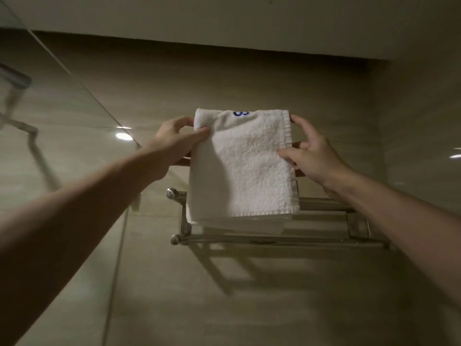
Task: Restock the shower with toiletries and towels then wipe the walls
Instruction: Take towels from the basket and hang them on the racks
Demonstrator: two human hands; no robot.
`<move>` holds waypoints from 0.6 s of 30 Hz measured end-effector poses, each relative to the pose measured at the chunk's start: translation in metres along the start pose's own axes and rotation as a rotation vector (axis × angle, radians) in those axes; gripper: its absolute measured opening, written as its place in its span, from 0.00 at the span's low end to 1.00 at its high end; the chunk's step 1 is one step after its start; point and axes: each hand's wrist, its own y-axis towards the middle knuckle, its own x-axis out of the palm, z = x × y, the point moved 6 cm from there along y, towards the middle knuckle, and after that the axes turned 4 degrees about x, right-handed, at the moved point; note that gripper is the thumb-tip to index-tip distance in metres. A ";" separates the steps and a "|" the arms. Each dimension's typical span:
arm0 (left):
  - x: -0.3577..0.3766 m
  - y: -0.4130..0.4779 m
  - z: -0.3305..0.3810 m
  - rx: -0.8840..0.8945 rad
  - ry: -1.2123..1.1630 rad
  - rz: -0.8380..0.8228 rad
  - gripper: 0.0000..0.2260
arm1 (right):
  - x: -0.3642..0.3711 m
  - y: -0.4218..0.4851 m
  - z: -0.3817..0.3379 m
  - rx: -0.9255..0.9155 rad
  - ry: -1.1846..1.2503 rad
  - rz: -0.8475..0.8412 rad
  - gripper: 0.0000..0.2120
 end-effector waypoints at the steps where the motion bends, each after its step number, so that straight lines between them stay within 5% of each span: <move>1: 0.001 0.010 -0.006 -0.002 -0.008 -0.026 0.03 | 0.003 0.008 0.002 0.010 -0.018 0.012 0.36; 7: -0.006 0.054 -0.049 -0.055 0.001 -0.096 0.14 | 0.038 0.050 0.015 0.083 -0.090 0.004 0.36; 18: -0.014 0.088 -0.117 -0.165 0.024 -0.113 0.15 | 0.083 0.096 0.060 0.239 -0.102 -0.079 0.32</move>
